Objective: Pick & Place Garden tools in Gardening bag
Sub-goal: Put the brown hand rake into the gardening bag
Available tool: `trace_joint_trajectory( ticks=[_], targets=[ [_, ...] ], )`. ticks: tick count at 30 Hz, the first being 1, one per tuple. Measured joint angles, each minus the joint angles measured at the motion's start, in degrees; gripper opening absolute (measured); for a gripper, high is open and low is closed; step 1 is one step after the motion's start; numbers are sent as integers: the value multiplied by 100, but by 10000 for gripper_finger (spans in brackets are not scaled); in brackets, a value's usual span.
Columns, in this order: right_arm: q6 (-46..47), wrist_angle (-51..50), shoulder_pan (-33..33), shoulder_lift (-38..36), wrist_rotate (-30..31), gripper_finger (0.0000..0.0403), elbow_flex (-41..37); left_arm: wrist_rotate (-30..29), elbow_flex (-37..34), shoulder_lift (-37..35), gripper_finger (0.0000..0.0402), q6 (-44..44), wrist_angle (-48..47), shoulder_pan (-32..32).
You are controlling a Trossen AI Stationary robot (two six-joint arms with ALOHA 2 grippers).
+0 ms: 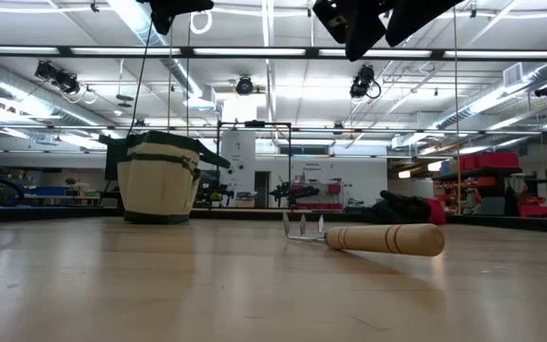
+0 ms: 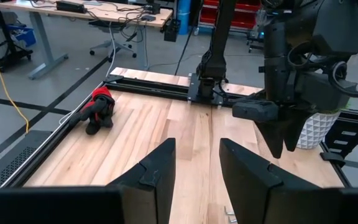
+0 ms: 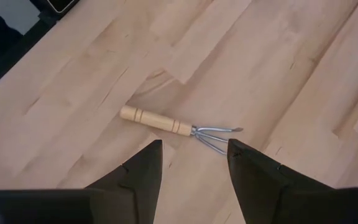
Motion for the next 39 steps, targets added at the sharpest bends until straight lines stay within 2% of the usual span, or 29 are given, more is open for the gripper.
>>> trace_joint_trajectory(
  ticks=[14, 30, 35, 39],
  targets=[
    [-1398, 88, -4, 545, -134, 185, 0, -2, 4, 2, 131, 1, -52, 1],
    [-4096, 149, 13, 1270, 520, 185, -1, -241, 4, 2, 131, 55, -94, 1],
    [-4728, 307, 66, 1276, 492, 185, -2, -260, 4, 2, 131, 59, -98, 2],
    [-5217, 415, 149, 1276, 153, 184, -1, -260, 4, 2, 131, 67, -99, 2]
  ],
)
